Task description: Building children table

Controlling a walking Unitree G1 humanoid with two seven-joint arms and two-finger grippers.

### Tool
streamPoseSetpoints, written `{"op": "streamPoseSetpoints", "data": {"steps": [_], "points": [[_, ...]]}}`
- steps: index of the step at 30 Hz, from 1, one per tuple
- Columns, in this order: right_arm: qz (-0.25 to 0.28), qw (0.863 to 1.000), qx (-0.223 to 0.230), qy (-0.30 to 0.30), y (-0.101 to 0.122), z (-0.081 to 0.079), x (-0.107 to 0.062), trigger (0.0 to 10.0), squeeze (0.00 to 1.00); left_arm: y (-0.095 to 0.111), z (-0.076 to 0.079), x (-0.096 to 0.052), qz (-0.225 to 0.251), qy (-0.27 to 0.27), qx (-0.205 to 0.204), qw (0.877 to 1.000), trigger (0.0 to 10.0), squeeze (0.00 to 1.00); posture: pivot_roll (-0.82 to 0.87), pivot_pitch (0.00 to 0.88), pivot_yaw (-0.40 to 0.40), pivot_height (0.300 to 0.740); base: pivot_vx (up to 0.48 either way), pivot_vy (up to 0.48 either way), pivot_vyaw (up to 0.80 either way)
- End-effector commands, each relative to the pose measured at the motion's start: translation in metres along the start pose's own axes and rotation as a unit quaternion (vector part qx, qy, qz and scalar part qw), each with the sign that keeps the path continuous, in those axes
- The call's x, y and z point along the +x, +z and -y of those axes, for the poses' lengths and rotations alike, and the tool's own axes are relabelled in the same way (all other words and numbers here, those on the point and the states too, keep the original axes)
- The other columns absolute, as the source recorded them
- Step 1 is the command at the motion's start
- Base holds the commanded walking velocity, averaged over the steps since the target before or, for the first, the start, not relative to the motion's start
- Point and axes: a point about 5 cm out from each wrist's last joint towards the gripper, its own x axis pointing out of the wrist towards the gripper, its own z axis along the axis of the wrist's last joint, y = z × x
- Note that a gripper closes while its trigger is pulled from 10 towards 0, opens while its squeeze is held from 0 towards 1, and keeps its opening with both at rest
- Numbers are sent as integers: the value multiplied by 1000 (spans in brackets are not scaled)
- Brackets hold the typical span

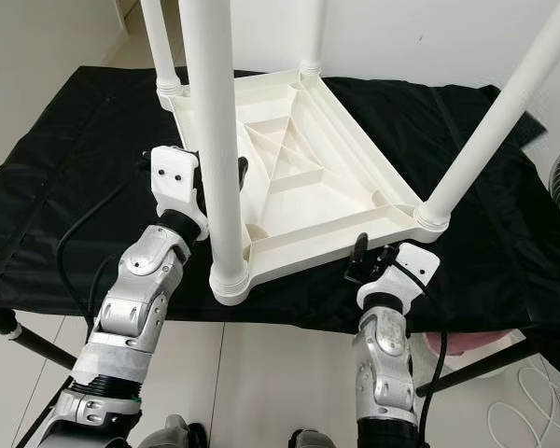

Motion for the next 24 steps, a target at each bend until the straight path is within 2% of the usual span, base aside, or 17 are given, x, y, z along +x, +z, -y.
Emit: {"op": "streamPoseSetpoints", "data": {"steps": [1,3,5,8,11,13,17,20,24], "points": [[-10,1000,25,0,-3,2,6,10000,0,3,12,3,7,-57,2,998,10000,0,-107,83,44,740,0,0,0],[-12,999,32,1,-3,1,8,10000,0,3,12,3,8,-58,4,998,10000,0,-107,83,44,740,0,0,0],[-18,999,47,4,-2,1,23,10000,0,6,14,3,16,-67,0,998,10000,0,-101,88,43,740,0,0,0],[-15,999,49,3,1,1,28,10000,0,7,14,3,17,-68,-1,998,10000,0,-97,92,42,740,0,0,0],[-21,997,70,-6,3,5,39,10000,0,9,16,3,22,-77,-6,997,10000,0,-91,93,38,740,0,0,0],[-21,997,70,-6,3,5,39,10000,0,9,16,3,22,-77,-6,997,10000,0,-91,93,38,740,0,0,0],[-17,996,91,-19,8,11,50,10000,0,12,21,1,29,-97,-18,995,10000,0,-84,95,34,740,0,0,0],[-17,996,91,-19,8,11,50,10000,0,12,21,1,29,-97,-18,995,10000,0,-84,95,34,740,0,0,0],[-24,995,96,-11,7,8,59,10000,0,15,29,-2,32,-131,-27,990,10000,0,-82,96,31,740,0,0,0]]}}
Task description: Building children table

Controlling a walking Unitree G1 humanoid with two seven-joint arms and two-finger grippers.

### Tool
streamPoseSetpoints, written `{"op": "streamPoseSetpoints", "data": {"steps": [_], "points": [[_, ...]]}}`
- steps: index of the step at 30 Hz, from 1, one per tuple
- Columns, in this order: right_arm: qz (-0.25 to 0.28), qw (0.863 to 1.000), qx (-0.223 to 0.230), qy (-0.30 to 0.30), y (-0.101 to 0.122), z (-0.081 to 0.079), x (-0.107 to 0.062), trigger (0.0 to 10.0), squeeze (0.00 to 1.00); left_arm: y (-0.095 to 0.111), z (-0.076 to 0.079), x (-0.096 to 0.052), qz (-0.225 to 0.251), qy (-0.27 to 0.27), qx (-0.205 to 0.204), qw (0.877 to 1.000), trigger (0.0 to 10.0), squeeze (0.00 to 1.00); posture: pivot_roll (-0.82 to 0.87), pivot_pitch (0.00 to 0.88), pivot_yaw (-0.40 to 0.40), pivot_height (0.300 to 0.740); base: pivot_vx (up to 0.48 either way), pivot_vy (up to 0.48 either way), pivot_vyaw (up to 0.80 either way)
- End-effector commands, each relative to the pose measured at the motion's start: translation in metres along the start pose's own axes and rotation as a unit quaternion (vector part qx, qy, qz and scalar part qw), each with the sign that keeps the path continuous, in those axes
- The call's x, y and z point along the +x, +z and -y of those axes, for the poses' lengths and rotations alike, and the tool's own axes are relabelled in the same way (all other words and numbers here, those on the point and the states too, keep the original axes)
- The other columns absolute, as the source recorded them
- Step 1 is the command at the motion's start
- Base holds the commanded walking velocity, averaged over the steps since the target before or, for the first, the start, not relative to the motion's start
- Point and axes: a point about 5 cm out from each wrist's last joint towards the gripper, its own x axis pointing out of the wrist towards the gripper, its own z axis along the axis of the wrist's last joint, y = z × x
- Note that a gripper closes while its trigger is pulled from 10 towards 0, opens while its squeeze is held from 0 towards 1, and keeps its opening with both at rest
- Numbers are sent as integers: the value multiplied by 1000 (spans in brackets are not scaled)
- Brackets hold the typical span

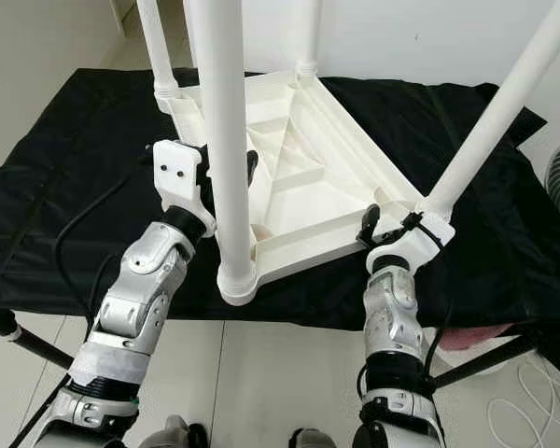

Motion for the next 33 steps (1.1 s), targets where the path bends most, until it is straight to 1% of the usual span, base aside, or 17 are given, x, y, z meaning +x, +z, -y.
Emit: {"op": "streamPoseSetpoints", "data": {"steps": [1,4,11,12,13,14,16,17,19,21,22,23,25,26,27,28,33], "points": [[-7,1000,8,12,-3,-6,4,10000,0,4,16,-2,9,-101,-10,995,10000,0,-80,95,29,740,0,0,0],[-14,1000,17,13,-9,-11,3,10000,0,8,21,-3,19,-122,-32,992,10000,0,-80,94,28,740,0,0,0],[-19,1000,18,13,-14,-11,1,10000,0,10,24,-5,24,-141,-50,988,10000,0,-79,94,27,740,0,0,0],[-20,1000,18,13,-14,-11,1,10000,0,10,26,-6,23,-151,-55,987,10000,0,-79,94,27,740,0,0,0],[-20,1000,17,12,-14,-11,1,10000,0,10,30,-9,18,-173,-61,983,10000,0,-86,98,26,740,0,0,0],[-20,1000,17,12,-14,-11,1,10000,0,10,30,-9,18,-173,-61,983,10000,0,-86,98,26,740,0,0,0],[-20,1000,16,10,-14,-10,1,10000,0,10,39,-15,11,-221,-85,972,10000,0,-86,98,26,740,0,0,0],[-20,1000,16,10,-14,-10,1,10000,0,10,39,-15,11,-221,-85,972,10000,0,-86,98,26,740,0,0,0],[-19,1000,16,10,-15,-9,2,10000,0,10,44,-20,3,-250,-94,964,10000,0,-86,98,26,740,0,0,0],[-19,1000,16,10,-15,-9,2,10000,0,10,44,-20,3,-250,-94,964,10000,0,-86,98,26,740,0,0,0],[-21,1000,19,11,-15,-9,3,10000,0,10,46,-21,-2,-261,-98,960,10000,0,-86,98,26,740,0,0,0],[-21,1000,19,11,-15,-9,3,10000,0,10,46,-21,-2,-261,-98,960,10000,0,-86,98,26,740,0,0,0],[-35,998,25,35,-18,-10,7,10000,0,11,49,-24,-9,-274,-103,956,10000,0,-91,99,31,740,0,0,0],[-35,998,25,35,-18,-10,7,10000,0,11,49,-24,-9,-274,-103,956,10000,0,-91,99,31,740,0,0,0],[-40,998,26,50,-19,-11,9,10000,0,11,50,-25,-11,-276,-105,955,10000,0,-91,99,31,740,0,0,0],[-41,997,22,59,-18,-11,10,10000,0,12,50,-25,-11,-276,-104,956,10000,0,-91,99,31,740,0,0,0],[-42,997,12,66,-16,-8,14,10000,0,14,49,-23,-9,-265,-97,959,10000,0,-89,99,32,740,0,0,0]]}}
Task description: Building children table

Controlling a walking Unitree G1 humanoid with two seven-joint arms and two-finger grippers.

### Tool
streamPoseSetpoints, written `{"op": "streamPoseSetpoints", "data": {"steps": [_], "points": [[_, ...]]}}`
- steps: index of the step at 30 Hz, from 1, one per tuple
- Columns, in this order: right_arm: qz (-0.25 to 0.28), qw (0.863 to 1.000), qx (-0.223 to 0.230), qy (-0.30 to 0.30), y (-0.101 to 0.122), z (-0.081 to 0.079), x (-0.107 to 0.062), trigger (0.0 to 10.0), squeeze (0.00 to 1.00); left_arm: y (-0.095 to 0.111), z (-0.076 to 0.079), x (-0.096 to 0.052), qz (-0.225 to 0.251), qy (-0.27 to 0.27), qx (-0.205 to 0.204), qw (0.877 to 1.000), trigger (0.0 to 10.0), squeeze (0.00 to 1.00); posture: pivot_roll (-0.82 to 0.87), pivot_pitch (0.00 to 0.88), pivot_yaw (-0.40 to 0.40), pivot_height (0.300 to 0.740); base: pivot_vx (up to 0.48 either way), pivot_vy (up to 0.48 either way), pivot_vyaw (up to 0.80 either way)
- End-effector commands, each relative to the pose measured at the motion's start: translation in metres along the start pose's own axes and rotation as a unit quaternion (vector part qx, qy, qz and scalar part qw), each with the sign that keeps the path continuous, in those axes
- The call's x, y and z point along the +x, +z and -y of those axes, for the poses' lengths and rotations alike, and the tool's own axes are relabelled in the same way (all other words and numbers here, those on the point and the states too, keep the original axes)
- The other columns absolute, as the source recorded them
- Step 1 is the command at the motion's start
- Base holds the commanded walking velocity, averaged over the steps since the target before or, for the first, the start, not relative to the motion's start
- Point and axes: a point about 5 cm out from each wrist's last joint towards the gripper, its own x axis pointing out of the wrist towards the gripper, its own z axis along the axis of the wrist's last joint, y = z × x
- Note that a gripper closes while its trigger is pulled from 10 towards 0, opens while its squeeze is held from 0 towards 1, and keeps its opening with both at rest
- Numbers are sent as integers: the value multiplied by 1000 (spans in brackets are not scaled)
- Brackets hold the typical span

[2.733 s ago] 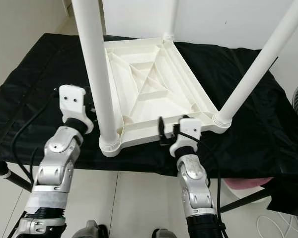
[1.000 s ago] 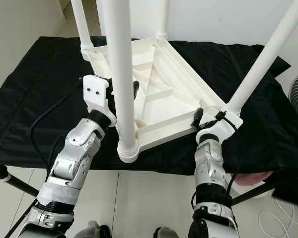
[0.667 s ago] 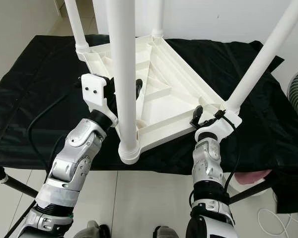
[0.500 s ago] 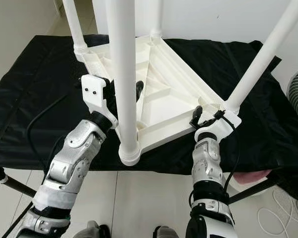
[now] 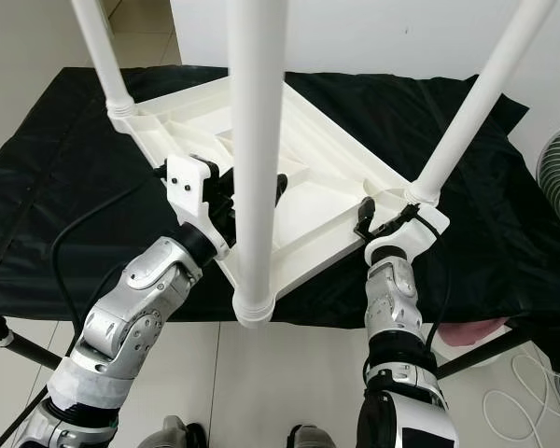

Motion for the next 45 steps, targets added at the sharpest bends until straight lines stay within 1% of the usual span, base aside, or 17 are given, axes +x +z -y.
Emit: {"op": "streamPoseSetpoints", "data": {"steps": [1,5,6,9,11,19,21,23,27,29,31,34,36,39,43,44,45], "points": [[-23,1000,3,14,-10,-4,0,10000,0,2,21,-2,-1,-164,6,986,10000,0,-89,99,32,740,0,0,0],[-24,999,8,23,-6,-6,7,10000,0,4,20,-1,-1,-157,4,988,10000,0,-89,99,32,740,0,0,0],[-27,999,12,34,-4,-10,12,10000,0,4,20,0,-1,-155,3,988,10000,0,-89,99,32,740,0,0,0],[-31,998,17,45,-3,-14,15,10000,0,5,20,1,0,-154,4,988,10000,0,-89,99,32,740,0,0,0],[-46,996,37,65,-5,-21,20,10000,0,6,22,2,0,-155,7,988,10000,0,-89,99,32,740,0,0,0],[-54,993,59,88,-7,-30,26,10000,0,4,25,6,-2,-155,11,988,10000,0,-85,104,46,740,0,0,0],[-51,993,48,99,-6,-36,28,10000,0,4,27,9,0,-154,12,988,10000,0,-88,97,52,740,0,0,0],[-51,993,48,99,-6,-36,28,10000,0,4,27,9,0,-154,12,988,10000,0,-88,97,52,740,0,0,0],[-33,994,24,103,-3,-37,27,10000,0,4,27,11,-1,-147,21,989,10000,0,-80,94,44,740,0,0,0],[-21,994,10,104,-2,-35,25,10000,0,3,26,11,-2,-139,29,990,10000,0,-75,94,37,740,0,0,0],[3,994,-27,105,-2,-30,17,10000,0,0,22,10,-8,-123,40,992,10000,0,-75,94,31,740,0,0,0],[14,992,-45,113,-2,-28,10,10000,0,-2,19,9,-11,-114,45,992,10000,0,-77,95,31,740,0,0,0],[32,988,-66,135,-1,-26,-6,10000,0,-5,11,6,-17,-96,50,994,10000,0,-88,100,32,740,0,0,0],[42,981,-80,169,3,-30,-25,10000,0,-8,0,0,-28,-87,47,995,10000,0,-96,105,36,740,0,0,0],[44,979,-82,180,5,-33,-29,10000,0,-10,-3,-2,-33,-88,47,994,10000,0,-97,107,37,740,0,0,0],[44,975,-84,199,7,-38,-35,10000,0,-12,-6,-6,-43,-93,55,993,10000,0,-98,108,37,740,0,0,0],[45,971,-90,218,8,-43,-41,10000,729,-15,-9,-10,-55,-101,63,991,10000,0,-97,110,38,740,0,0,0]]}}
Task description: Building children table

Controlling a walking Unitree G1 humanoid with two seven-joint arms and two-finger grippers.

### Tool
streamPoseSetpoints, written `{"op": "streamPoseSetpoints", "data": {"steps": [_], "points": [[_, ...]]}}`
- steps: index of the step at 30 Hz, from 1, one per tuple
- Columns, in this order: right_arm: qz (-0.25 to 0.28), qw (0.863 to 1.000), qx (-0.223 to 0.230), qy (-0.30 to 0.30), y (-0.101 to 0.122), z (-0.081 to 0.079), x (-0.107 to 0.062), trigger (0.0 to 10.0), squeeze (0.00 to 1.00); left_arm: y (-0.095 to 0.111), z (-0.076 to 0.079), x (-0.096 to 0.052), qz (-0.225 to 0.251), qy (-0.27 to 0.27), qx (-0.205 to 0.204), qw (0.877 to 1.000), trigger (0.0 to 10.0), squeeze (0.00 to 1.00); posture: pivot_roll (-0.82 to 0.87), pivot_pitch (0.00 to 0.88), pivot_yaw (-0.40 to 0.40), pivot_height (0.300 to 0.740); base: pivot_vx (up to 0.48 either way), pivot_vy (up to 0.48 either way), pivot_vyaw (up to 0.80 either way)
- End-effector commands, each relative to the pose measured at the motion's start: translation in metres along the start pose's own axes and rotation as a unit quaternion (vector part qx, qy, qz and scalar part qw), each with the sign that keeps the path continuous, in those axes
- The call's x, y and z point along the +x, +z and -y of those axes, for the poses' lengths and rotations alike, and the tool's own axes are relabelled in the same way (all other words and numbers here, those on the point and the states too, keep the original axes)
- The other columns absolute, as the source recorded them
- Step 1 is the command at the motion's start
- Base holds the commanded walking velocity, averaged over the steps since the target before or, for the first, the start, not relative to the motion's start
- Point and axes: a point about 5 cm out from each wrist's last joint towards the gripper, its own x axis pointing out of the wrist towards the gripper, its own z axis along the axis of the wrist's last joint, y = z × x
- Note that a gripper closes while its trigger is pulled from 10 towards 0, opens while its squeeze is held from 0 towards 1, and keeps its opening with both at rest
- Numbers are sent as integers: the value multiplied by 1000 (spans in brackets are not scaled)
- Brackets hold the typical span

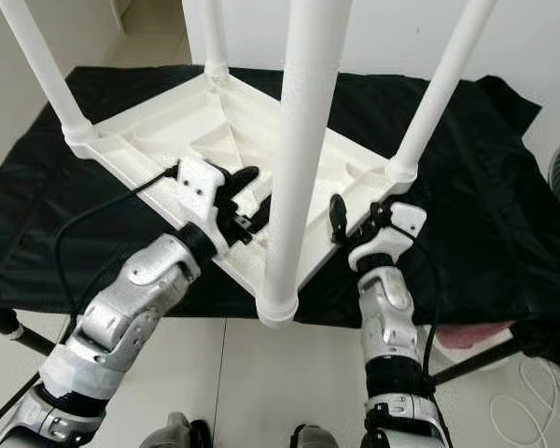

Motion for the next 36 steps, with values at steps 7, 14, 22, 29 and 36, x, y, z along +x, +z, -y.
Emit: {"op": "streamPoseSetpoints", "data": {"steps": [7,14,22,29,36], "points": [[-21,996,-9,89,6,-21,-15,10000,1000,-17,3,-29,-55,-143,30,988,10000,0,-94,110,40,740,0,0,0],[-66,981,-44,179,25,-8,-30,10000,220,-25,-10,-73,-138,-213,57,966,10000,0,-88,103,44,740,0,0,0],[-113,957,-68,259,39,-1,-43,10000,0,-27,-21,-98,-188,-245,81,948,10000,0,-89,98,46,740,0,0,0],[-172,910,-82,368,43,-6,-59,10000,0,-32,-32,-109,-229,-271,152,922,10000,0,-89,95,41,740,0,0,0],[-205,873,-81,434,42,-14,-67,10000,0,-40,-39,-100,-241,-272,196,911,10000,0,-87,92,40,740,0,0,0]]}}
